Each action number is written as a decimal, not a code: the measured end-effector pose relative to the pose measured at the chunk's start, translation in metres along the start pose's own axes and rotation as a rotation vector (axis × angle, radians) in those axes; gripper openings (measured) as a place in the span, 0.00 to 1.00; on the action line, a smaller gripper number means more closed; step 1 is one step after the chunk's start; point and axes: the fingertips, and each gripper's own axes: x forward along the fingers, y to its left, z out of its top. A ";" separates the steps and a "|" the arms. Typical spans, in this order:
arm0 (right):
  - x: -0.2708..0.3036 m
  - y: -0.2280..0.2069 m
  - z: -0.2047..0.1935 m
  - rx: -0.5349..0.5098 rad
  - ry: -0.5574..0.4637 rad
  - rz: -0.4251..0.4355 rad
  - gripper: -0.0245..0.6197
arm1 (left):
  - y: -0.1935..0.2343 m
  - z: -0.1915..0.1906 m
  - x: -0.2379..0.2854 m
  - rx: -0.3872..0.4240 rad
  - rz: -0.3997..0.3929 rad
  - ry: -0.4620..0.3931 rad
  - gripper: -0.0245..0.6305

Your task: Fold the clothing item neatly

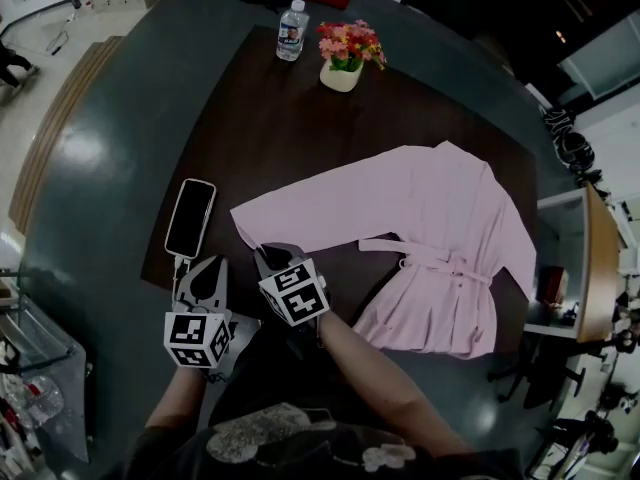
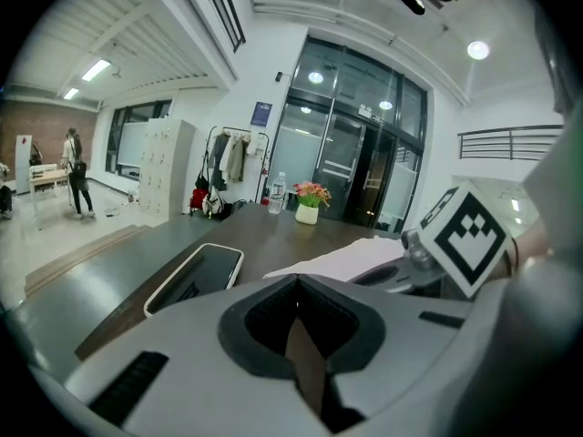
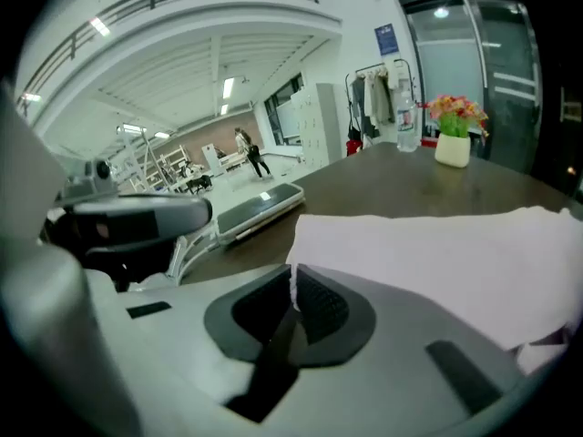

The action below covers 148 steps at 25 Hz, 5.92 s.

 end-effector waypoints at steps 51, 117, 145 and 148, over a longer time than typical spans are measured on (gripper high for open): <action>-0.465 -0.464 -0.123 0.582 -0.560 -0.540 0.05 | -0.342 0.046 0.165 0.263 -0.191 -0.043 0.05; -0.409 -0.568 -0.238 0.009 -0.029 -0.670 0.11 | -0.481 0.004 0.182 0.269 -0.063 0.012 0.05; -0.607 -0.347 -0.276 0.276 -0.729 -0.772 0.04 | -0.568 -0.049 0.073 0.278 -0.408 -0.071 0.05; -0.627 -0.334 -0.299 0.340 -0.762 -0.817 0.03 | -0.572 -0.060 0.060 0.275 -0.431 -0.067 0.05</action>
